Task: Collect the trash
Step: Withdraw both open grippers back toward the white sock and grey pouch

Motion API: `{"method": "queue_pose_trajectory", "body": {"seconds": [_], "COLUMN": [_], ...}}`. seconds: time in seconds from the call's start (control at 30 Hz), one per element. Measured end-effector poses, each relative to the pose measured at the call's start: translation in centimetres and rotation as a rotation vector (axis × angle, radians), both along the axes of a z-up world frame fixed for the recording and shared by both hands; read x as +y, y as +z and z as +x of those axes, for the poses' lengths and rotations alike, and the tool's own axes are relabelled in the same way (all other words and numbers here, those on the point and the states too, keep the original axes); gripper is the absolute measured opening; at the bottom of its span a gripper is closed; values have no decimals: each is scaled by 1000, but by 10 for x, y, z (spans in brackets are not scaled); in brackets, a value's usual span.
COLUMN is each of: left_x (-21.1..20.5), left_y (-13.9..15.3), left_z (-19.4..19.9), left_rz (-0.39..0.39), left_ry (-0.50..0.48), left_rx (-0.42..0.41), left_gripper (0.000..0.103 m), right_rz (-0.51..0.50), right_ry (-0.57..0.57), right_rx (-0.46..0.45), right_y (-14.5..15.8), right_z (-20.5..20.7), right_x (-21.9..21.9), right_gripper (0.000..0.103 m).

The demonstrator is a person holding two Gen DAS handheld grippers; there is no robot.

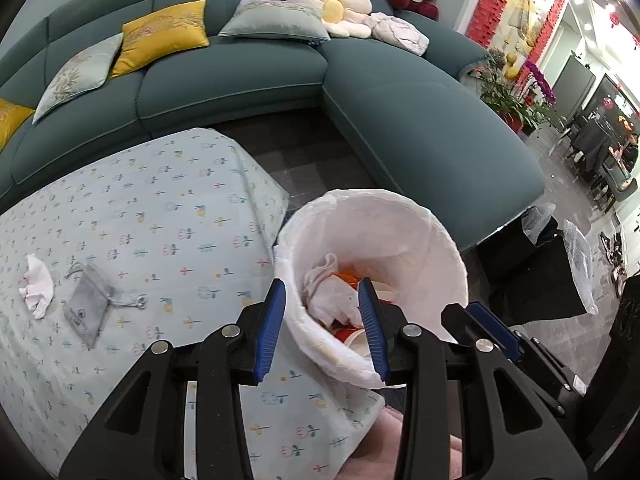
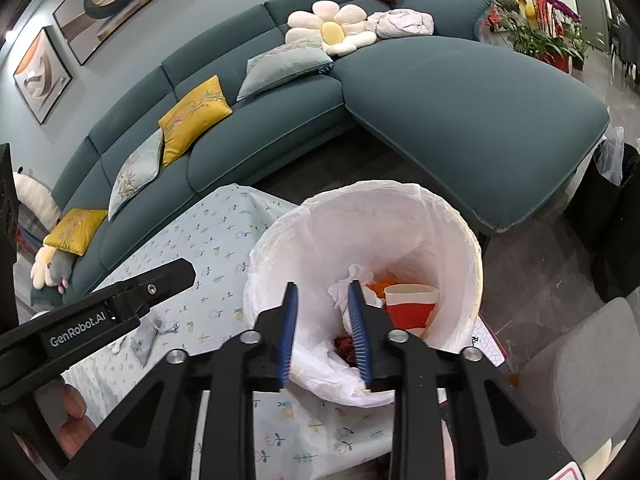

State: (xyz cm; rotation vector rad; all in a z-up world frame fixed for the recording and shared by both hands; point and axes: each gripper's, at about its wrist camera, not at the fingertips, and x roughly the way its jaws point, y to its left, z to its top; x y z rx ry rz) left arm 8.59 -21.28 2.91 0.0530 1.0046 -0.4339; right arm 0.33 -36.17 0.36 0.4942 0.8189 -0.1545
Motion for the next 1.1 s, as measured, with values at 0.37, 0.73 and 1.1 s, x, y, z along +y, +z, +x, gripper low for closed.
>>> {"method": "queue_pose_trajectory", "body": {"seconds": [0.37,0.73,1.1], "left_x": [50,109,173], "left_y": [0,0,-4], "left_z": [0,1,4], "left_rz": [8,3,9], "left_ry": [77,166,274], "left_rx": [-6,-6,-6], "left_gripper": [36,39,55], "right_rz": [-29,-68,-97], "right_ry": [72,143,214], "right_rx": [4,5,10], "right_y": [10,21,25], "right_z": [6,16,29], "right_x": [38,89,140], "right_gripper": [33,44,49]}}
